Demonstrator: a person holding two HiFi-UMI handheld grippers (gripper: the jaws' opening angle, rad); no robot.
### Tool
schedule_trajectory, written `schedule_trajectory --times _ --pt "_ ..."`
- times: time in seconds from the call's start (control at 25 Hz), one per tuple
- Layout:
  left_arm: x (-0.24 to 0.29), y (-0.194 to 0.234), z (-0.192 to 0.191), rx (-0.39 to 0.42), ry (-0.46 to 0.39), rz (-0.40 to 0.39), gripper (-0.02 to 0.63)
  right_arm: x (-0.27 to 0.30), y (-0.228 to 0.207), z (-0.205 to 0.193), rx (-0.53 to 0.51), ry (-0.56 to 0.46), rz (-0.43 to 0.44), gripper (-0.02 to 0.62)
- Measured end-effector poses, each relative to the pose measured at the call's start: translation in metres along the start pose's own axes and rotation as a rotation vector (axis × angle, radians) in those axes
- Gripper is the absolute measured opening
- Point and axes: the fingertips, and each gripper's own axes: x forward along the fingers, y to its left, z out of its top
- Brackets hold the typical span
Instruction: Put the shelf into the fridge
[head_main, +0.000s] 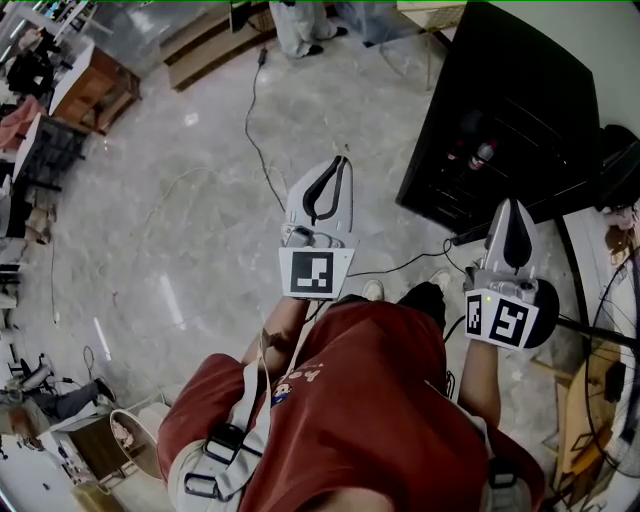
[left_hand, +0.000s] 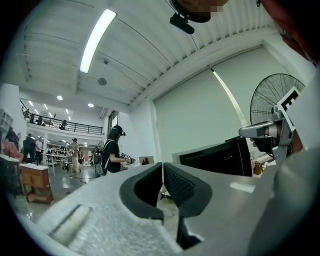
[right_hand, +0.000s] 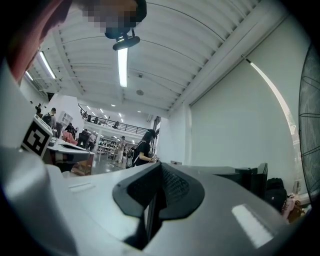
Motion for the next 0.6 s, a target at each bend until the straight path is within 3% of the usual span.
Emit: schedule_trajectory --times 0.24,0.6 --pt "-0.0025 -0.0068 0.0012 0.002 -0.001 -0.051 0.006 0.0002 0.0053 -0.0006 -0.001 0.016 0.015 -0.002" --pt "-0.0040 -0.0085 -0.0040 -0.006 0.015 -0.031 0.006 -0.0044 0.0033 -0.0043 -0.007 0.036 -0.002 -0.002"
